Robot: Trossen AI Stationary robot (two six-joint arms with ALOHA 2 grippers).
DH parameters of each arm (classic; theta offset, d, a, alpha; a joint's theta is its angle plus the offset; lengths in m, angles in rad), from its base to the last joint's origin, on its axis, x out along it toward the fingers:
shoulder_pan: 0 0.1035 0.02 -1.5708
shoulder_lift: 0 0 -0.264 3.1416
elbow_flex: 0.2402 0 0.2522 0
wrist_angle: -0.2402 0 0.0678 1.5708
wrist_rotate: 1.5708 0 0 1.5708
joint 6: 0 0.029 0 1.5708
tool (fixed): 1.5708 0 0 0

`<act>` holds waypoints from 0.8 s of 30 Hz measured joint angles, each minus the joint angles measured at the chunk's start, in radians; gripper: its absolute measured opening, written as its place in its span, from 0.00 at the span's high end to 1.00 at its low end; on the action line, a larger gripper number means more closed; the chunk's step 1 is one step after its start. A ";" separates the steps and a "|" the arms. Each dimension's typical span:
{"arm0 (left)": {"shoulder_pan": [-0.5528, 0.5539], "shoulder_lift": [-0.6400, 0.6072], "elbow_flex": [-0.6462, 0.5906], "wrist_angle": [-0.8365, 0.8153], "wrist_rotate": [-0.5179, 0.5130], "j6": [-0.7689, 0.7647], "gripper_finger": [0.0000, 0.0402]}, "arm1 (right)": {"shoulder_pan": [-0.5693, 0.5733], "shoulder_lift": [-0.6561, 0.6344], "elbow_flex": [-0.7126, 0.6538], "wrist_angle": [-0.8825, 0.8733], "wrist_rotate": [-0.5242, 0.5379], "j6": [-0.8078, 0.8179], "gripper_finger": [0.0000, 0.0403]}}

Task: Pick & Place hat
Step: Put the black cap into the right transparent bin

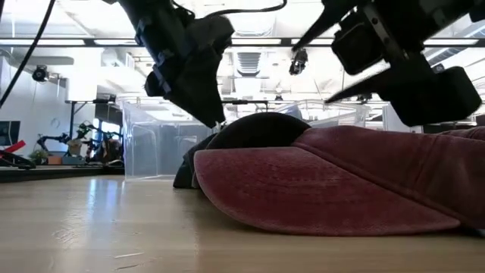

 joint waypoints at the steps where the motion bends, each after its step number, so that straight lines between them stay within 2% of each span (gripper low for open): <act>1: 0.000 0.000 -0.005 -0.005 -0.007 0.011 0.67 | 0.000 0.014 0.011 -0.001 -0.001 0.011 0.42; 7: 0.003 0.016 -0.037 0.025 0.003 0.037 0.67 | -0.026 0.086 0.073 0.001 -0.009 0.012 0.42; 14: -0.025 0.050 -0.080 0.116 0.187 -0.060 0.67 | -0.060 0.137 0.084 0.001 0.026 0.031 0.42; 21: -0.094 0.042 -0.070 0.182 0.236 -0.084 0.67 | -0.067 0.150 0.063 -0.002 0.128 0.064 0.42; 24: -0.118 0.042 -0.070 0.242 0.231 -0.071 0.67 | -0.068 0.144 0.065 -0.001 0.135 0.035 0.42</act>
